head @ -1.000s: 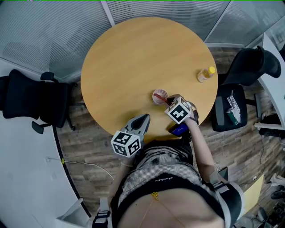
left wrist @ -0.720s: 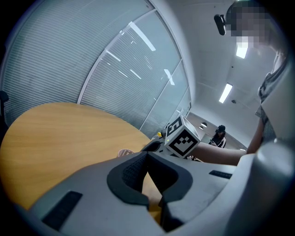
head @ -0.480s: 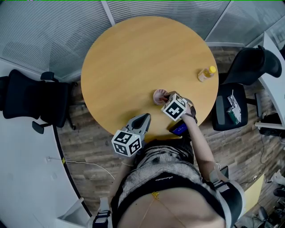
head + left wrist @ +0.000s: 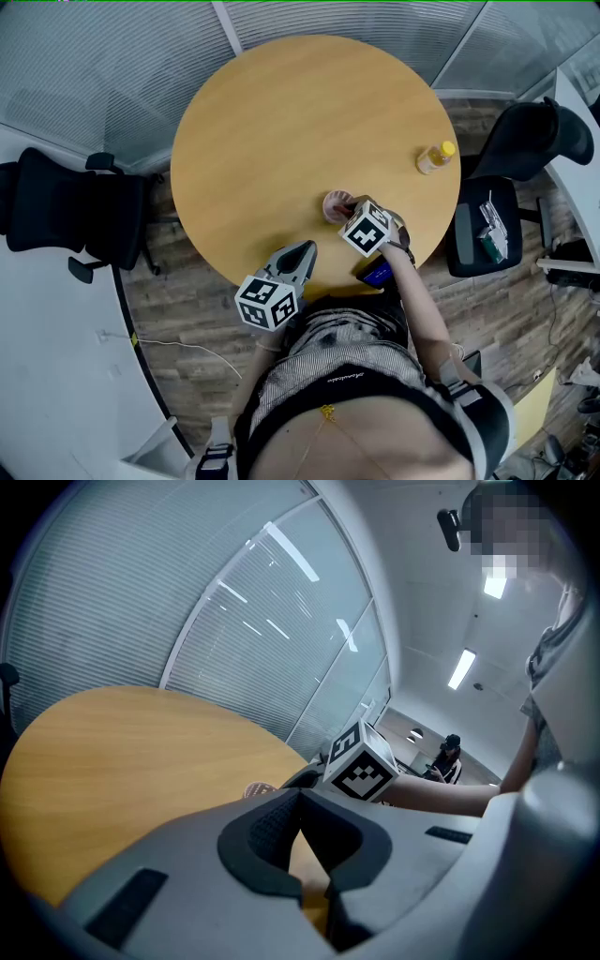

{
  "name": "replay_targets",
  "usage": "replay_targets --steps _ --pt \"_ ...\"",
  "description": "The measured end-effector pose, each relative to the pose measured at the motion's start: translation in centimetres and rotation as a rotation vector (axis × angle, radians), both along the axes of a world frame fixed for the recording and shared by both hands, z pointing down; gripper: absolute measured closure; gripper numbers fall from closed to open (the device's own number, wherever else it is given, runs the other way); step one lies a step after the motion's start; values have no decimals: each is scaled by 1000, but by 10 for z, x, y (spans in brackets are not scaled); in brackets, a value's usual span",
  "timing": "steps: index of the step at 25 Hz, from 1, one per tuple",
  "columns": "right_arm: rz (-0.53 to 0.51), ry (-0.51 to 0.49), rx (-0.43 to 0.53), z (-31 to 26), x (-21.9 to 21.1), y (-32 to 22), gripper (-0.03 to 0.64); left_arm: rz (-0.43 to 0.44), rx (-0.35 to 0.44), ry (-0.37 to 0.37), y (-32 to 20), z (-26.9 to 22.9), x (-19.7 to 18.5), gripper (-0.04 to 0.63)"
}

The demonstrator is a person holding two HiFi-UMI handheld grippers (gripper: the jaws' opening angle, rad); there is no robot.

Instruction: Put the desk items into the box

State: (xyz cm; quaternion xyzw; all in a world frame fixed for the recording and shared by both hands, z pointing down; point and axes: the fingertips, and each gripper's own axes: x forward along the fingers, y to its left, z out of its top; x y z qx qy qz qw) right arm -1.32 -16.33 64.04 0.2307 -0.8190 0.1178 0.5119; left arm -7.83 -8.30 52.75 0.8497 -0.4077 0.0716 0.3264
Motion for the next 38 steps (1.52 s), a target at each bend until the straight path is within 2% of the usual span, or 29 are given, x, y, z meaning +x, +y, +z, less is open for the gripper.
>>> replay_targets --steps 11,19,38 --pt "-6 -54 16 0 1 3 550 9 -1 -3 -1 1 4 577" --pt "-11 -94 37 -4 0 4 484 10 3 -7 1 1 3 577" --pt "106 -183 46 -18 29 11 476 -4 10 -15 6 -2 3 577"
